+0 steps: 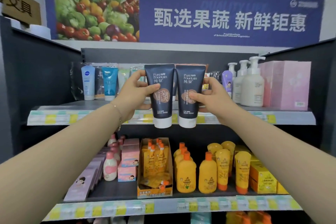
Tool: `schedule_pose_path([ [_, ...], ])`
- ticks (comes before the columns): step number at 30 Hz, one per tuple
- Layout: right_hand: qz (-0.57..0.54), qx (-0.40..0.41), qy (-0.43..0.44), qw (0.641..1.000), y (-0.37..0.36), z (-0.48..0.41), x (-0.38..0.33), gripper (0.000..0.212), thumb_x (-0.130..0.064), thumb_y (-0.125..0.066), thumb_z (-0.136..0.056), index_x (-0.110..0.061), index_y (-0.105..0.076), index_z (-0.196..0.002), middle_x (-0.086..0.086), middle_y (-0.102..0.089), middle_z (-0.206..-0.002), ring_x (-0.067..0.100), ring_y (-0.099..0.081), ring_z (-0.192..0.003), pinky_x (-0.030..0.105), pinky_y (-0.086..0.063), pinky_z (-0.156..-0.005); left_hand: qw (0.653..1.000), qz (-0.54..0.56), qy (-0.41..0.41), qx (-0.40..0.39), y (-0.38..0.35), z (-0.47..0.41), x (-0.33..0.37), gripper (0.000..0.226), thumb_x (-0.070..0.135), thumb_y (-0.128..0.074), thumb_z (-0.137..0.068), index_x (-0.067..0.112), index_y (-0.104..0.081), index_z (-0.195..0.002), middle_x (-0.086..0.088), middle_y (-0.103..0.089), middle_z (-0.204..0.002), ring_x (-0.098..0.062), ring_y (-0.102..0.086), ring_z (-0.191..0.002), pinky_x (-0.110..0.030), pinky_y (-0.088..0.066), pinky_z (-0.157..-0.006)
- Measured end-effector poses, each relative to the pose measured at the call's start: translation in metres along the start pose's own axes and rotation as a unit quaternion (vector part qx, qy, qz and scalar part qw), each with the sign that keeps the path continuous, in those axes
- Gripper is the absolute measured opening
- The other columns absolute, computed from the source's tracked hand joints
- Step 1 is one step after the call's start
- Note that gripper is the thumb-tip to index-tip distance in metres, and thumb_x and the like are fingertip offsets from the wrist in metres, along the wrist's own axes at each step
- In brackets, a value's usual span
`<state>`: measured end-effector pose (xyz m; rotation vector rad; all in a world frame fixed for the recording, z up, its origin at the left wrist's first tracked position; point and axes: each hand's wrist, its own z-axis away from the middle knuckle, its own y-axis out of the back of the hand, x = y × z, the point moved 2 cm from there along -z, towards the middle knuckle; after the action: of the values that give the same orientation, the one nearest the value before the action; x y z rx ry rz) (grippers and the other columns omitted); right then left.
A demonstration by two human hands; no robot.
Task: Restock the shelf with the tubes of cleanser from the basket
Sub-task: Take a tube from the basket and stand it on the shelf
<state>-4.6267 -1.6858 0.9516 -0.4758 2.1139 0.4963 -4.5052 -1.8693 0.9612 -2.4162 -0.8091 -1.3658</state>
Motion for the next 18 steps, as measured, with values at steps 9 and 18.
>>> schedule_pose_path([
  [9, -0.012, 0.038, 0.013, 0.999, -0.009, -0.043, -0.011, 0.036, -0.007, -0.068, -0.088, -0.022, -0.046, -0.113, 0.005, -0.07, -0.096, 0.021, -0.071, -0.083, 0.043, -0.06, -0.073, 1.0, -0.009, -0.004, 0.001, -0.002, -0.033, 0.018, 0.028, 0.01, -0.063, -0.092, 0.017, -0.052, -0.117, -0.004, -0.066, -0.098, -0.016, -0.066, -0.079, -0.035, -0.059, -0.06],
  [18, 0.014, 0.092, 0.018, 0.995, -0.007, -0.084, -0.007, 0.036, -0.015, -0.072, -0.087, -0.027, -0.047, -0.111, 0.004, -0.061, -0.105, 0.021, -0.066, -0.087, 0.042, -0.059, -0.075, 1.0, -0.016, -0.01, 0.007, 0.0, -0.063, 0.015, 0.031, 0.011, -0.064, -0.091, 0.017, -0.053, -0.119, -0.002, -0.064, -0.097, -0.014, -0.066, -0.078, -0.033, -0.056, -0.057],
])
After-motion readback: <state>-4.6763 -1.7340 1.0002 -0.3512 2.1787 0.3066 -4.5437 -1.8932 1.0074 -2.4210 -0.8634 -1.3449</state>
